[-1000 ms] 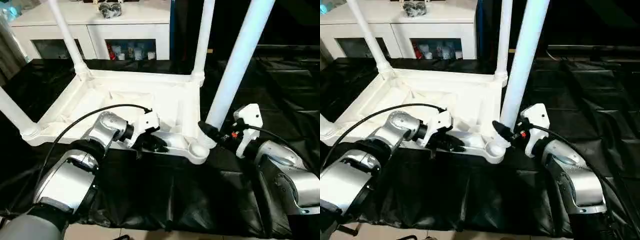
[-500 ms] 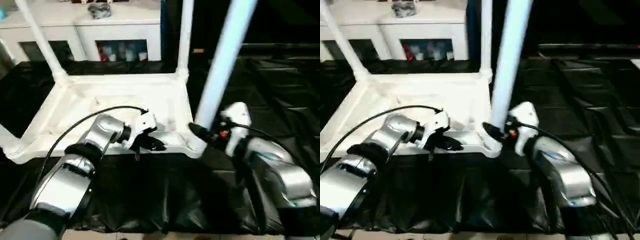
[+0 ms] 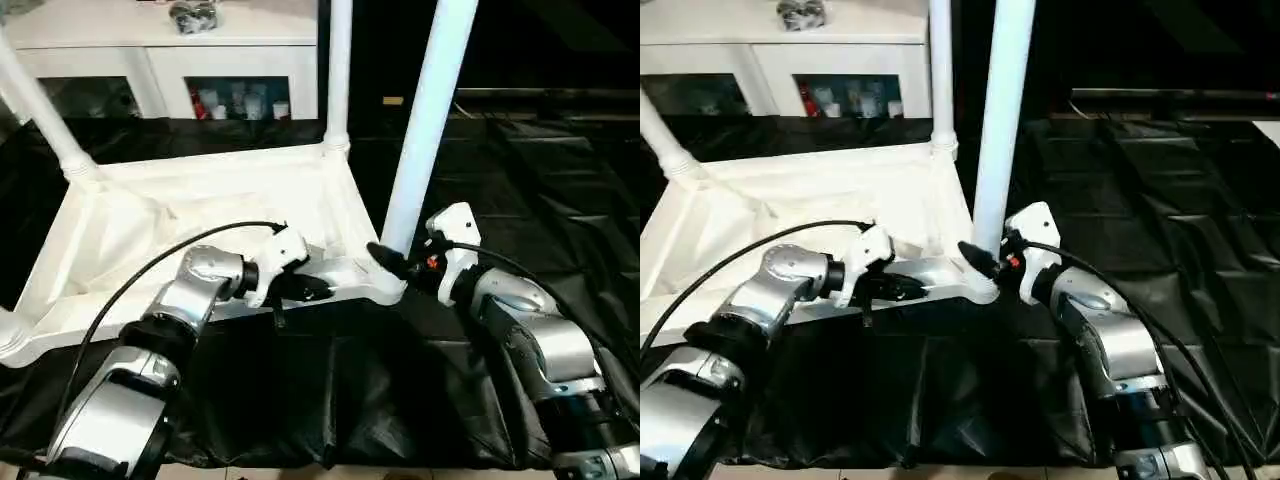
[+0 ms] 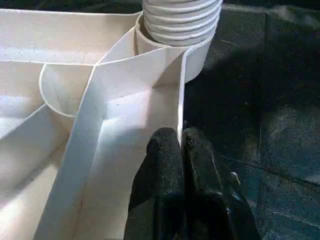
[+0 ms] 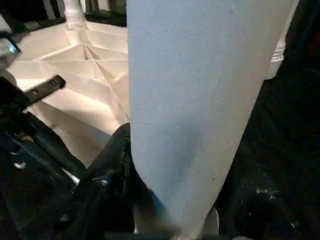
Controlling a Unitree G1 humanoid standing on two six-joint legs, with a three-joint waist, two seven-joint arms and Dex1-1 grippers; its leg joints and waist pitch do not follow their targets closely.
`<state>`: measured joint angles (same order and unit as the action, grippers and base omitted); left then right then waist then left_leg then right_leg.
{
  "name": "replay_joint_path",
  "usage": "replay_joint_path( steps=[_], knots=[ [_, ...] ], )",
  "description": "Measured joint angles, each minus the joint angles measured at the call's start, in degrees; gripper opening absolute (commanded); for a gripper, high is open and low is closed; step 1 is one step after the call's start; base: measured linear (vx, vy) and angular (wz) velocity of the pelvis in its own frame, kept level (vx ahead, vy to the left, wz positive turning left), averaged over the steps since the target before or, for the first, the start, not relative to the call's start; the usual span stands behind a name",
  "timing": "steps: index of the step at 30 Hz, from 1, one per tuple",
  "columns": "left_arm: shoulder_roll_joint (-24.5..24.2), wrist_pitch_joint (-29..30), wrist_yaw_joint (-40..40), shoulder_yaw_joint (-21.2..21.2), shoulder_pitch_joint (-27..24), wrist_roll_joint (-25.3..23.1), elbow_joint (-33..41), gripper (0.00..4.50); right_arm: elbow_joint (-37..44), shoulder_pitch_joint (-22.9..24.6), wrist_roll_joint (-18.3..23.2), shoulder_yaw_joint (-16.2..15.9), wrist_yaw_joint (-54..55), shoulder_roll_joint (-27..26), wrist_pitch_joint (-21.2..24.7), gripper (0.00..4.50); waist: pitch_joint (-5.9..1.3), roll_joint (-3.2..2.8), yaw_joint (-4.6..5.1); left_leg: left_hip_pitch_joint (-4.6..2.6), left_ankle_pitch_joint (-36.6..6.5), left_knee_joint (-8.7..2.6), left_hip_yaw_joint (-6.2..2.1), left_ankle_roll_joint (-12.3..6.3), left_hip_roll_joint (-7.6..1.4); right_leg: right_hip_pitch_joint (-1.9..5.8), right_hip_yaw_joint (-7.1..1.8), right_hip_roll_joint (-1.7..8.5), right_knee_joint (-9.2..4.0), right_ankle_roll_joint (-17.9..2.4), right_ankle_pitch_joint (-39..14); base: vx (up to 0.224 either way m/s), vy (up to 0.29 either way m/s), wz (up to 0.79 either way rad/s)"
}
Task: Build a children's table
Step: Insert table leg to table base
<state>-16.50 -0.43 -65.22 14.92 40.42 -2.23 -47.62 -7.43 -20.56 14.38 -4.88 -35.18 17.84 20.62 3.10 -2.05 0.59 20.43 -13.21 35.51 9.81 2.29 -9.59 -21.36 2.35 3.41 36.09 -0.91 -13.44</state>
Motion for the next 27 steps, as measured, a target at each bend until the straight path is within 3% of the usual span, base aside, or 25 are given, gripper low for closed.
replay_joint_path(
  steps=[1, 2, 5, 6, 9, 12, 13, 20, 27],
  knots=[
    [-0.06, 0.01, 0.14, -0.03, -0.29, -0.03, 0.51, 0.00, -0.24, -0.06, -0.16, 0.01, -0.02, -0.09, -0.38, 1.86, 0.00, 0.00, 0.02, -0.01, 0.00, 0.00, 0.01, 0.00, 0.00, 0.00, -0.01, 0.00, 0.00, 0.00, 0.00, 0.000, 0.000, 0.00],
    [-0.15, 0.02, 0.38, -0.07, -0.82, -0.09, 1.34, 0.45, -0.95, -0.35, -0.38, 0.01, -0.02, -0.21, -0.99, 1.86, 0.00, 0.00, 0.05, -0.02, 0.00, 0.00, 0.02, 0.01, -0.01, 0.00, -0.02, 0.00, 0.00, 0.00, 0.00, 0.000, 0.000, 0.00],
    [-0.16, -0.46, 1.36, -0.07, -1.86, -0.33, 2.31, 0.63, -3.07, -1.56, -0.56, 0.05, -0.12, -0.58, -1.52, 1.86, 0.00, -0.01, -0.03, -0.01, 0.00, 0.00, 0.02, 0.01, -0.03, -0.04, 0.01, 0.00, 0.00, 0.00, 0.00, 0.000, 0.000, 0.00],
    [-0.18, -0.58, 1.81, 0.07, -1.85, -0.52, 2.33, 0.92, -3.53, -1.58, -0.59, 0.07, -0.12, -0.71, -2.01, 1.86, 0.00, -0.01, -0.10, -0.03, 0.01, 0.00, 0.03, 0.01, -0.05, -0.04, 0.03, 0.00, 0.00, 0.00, 0.00, 0.000, 0.000, 0.00],
    [-0.31, -1.21, 2.47, 0.77, -1.50, -1.48, 1.93, 1.03, -4.12, -1.58, -0.58, 0.07, -0.06, -0.84, -2.66, 1.86, 0.00, -0.02, -0.07, -0.03, 0.01, 0.00, 0.05, 0.04, -0.05, -0.01, 0.00, 0.00, 0.03, 0.00, 0.01, 0.000, 0.000, 0.00],
    [-0.35, -1.26, 1.99, 0.73, -1.22, -1.37, 1.21, 1.03, -4.23, -1.57, -0.58, 0.07, 0.04, -1.05, -2.74, 1.86, -0.02, -0.09, -0.01, -0.10, -0.03, 0.00, 0.06, 0.13, -0.06, 0.02, 0.00, -0.01, 0.05, 0.00, 0.01, 0.000, 0.000, 0.00],
    [-0.39, -1.26, 1.80, 0.69, -1.06, -1.29, 0.96, 0.78, -4.28, -1.56, -0.58, 0.08, 0.07, -1.17, -2.87, 1.86, -0.02, -0.10, 0.01, -0.12, -0.03, -0.01, 0.06, 0.13, -0.06, 0.01, 0.00, -0.01, 0.05, 0.00, 0.01, 0.000, 0.000, 0.00],
    [-0.59, 0.86, -1.37, -1.01, -0.19, 1.24, -1.04, 0.28, -5.18, -1.53, -0.53, 0.08, -0.35, -1.66, -4.68, 1.86, -0.02, -0.09, 0.38, -0.03, -0.01, -0.03, 0.07, 0.09, -0.07, -0.05, 0.00, -0.02, 0.04, 0.00, 0.01, 0.000, 0.000, 0.00],
    [-1.17, 0.10, -2.98, 0.87, 2.28, -0.41, -3.86, 0.00, -6.87, -1.93, -0.44, 0.18, -1.66, -1.87, -6.20, 1.86, -0.02, -0.07, 0.67, -0.04, -0.01, -0.03, 0.08, 0.07, -0.08, -0.03, -0.01, -0.03, 0.00, 0.00, 0.01, 0.000, 0.000, 0.00]
  ],
)
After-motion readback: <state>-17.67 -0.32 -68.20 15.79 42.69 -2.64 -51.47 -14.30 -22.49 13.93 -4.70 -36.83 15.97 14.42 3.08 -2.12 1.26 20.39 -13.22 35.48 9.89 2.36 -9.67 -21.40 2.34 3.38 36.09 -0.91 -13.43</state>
